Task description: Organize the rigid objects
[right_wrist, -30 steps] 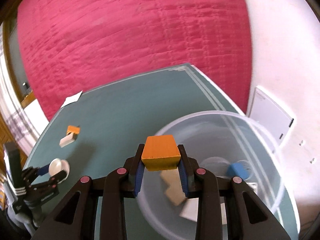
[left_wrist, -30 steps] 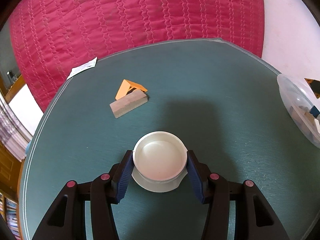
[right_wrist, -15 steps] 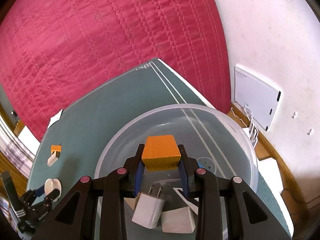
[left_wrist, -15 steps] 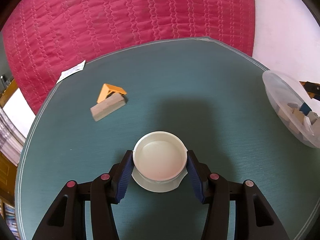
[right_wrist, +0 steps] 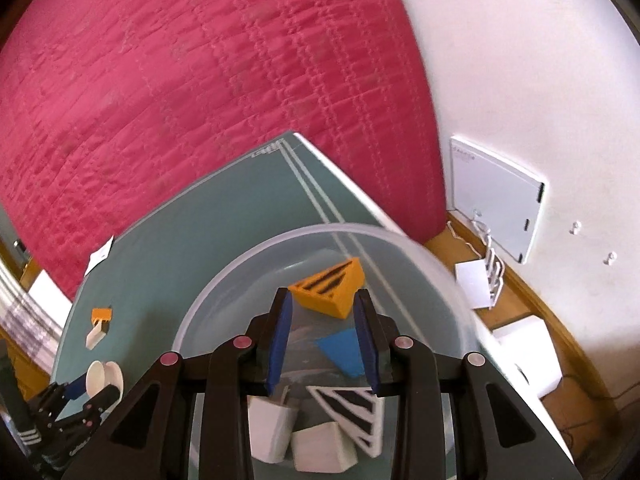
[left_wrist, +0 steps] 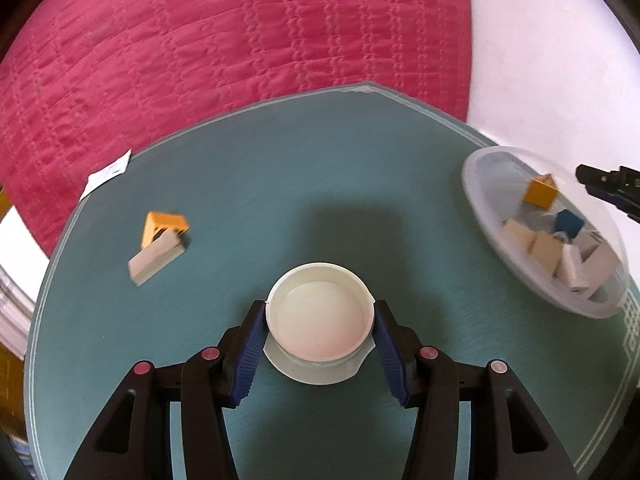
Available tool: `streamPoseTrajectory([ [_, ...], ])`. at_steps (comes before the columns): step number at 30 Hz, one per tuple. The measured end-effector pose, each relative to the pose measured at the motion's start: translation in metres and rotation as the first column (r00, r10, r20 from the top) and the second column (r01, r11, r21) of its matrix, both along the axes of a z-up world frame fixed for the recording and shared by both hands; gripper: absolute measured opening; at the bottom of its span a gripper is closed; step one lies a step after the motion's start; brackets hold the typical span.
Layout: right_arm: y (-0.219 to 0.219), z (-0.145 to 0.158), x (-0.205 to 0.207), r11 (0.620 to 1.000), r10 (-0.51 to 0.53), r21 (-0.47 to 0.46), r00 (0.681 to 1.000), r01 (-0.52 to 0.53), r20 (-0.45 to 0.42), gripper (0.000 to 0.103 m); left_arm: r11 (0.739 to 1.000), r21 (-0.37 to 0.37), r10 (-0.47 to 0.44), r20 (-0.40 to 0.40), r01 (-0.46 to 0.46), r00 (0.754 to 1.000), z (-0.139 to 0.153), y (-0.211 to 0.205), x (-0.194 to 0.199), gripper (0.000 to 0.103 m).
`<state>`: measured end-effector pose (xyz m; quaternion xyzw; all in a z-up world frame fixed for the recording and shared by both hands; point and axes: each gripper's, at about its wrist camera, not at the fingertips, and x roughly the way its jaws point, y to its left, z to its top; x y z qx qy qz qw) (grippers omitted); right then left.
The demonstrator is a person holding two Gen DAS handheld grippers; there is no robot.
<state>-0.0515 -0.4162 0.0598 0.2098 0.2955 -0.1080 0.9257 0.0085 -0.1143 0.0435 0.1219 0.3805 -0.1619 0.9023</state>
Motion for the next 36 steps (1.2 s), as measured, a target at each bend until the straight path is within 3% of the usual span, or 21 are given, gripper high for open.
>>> streamPoseTrajectory([
  [3, -0.006, -0.001, -0.002, 1.0, -0.026, 0.011, 1.0, 0.026, -0.002, 0.035, 0.999, -0.011, -0.034, 0.003, 0.034, 0.999, 0.007, -0.012, 0.0, 0.055],
  [8, -0.011, -0.002, -0.004, 0.998, -0.059, 0.013, 0.998, 0.059, -0.001, 0.047, 0.995, -0.04, -0.093, 0.003, 0.094, 0.996, 0.019, -0.035, 0.002, 0.055],
  [20, -0.002, 0.005, -0.008, 0.999, -0.049, -0.021, 0.998, 0.049, 0.031, 0.051, 0.969, -0.107, -0.227, -0.021, 0.223, 0.974, 0.029, -0.089, 0.019, 0.055],
  [30, 0.003, 0.002, -0.009, 0.999, -0.033, -0.029, 0.999, 0.034, 0.029, 0.051, 0.94, -0.142, -0.321, -0.052, 0.312, 0.945, 0.021, -0.123, 0.032, 0.056],
  [32, 0.004, 0.001, -0.01, 0.999, -0.034, -0.033, 0.999, 0.035, 0.028, 0.051, 0.937, -0.147, -0.328, -0.047, 0.318, 0.944, 0.021, -0.127, 0.034, 0.082],
  [36, 0.006, -0.001, -0.01, 0.998, -0.033, -0.044, 0.999, 0.034, 0.026, 0.051, 0.947, -0.141, -0.292, 0.004, 0.29, 0.956, 0.02, -0.119, 0.031, 0.087],
])
